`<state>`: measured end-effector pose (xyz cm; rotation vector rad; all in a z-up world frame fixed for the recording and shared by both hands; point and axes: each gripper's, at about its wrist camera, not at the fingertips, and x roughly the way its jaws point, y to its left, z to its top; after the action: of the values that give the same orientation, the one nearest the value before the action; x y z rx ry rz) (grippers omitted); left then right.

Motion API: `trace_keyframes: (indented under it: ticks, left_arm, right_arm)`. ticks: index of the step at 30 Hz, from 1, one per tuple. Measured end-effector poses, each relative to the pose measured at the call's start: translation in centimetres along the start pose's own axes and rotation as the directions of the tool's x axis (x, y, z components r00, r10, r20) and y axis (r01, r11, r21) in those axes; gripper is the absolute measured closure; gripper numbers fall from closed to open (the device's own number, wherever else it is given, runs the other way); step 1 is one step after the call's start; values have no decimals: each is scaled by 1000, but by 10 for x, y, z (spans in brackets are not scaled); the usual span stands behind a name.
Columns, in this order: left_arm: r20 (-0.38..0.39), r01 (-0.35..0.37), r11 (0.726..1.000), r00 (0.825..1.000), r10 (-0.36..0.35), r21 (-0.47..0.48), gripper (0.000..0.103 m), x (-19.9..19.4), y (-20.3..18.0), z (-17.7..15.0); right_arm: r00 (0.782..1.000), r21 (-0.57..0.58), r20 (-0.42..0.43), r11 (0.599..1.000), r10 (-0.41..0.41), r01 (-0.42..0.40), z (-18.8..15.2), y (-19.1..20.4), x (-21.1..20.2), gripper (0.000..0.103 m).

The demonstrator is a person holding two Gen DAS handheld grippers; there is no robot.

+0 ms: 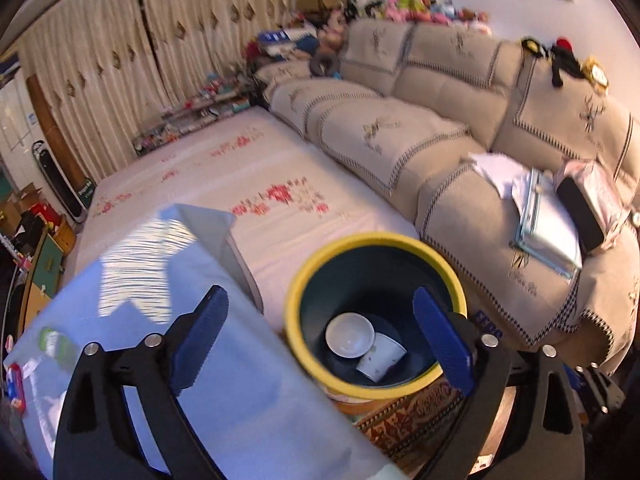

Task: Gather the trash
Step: 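Move the white bowl over the bin and open the left gripper, then reach the right gripper to the red snack bag and grasp it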

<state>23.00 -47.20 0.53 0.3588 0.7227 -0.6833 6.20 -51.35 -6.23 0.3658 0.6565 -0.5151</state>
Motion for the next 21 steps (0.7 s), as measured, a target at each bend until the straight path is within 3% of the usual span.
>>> trace_keyframes:
  ticks: [6, 10, 16, 21]
  left_arm:
    - [162, -56, 991, 984, 75, -117, 5, -108, 62, -26]
    - [241, -134, 969, 953, 184, -210, 5, -174, 109, -68]
    - [242, -243, 899, 908, 343, -364, 5, -242, 177, -146]
    - [197, -352, 808, 851, 486, -472, 5, -283, 216, -212]
  right_arm:
    - [999, -63, -16, 997, 50, -51, -5, 31, -1, 55]
    - [994, -128, -40, 986, 101, -106, -11, 65, 1, 53]
    - [978, -215, -99, 956, 182, -199, -22, 128, 9, 52]
    - [942, -284, -173, 901, 286, -326, -34, 188, 11, 52]
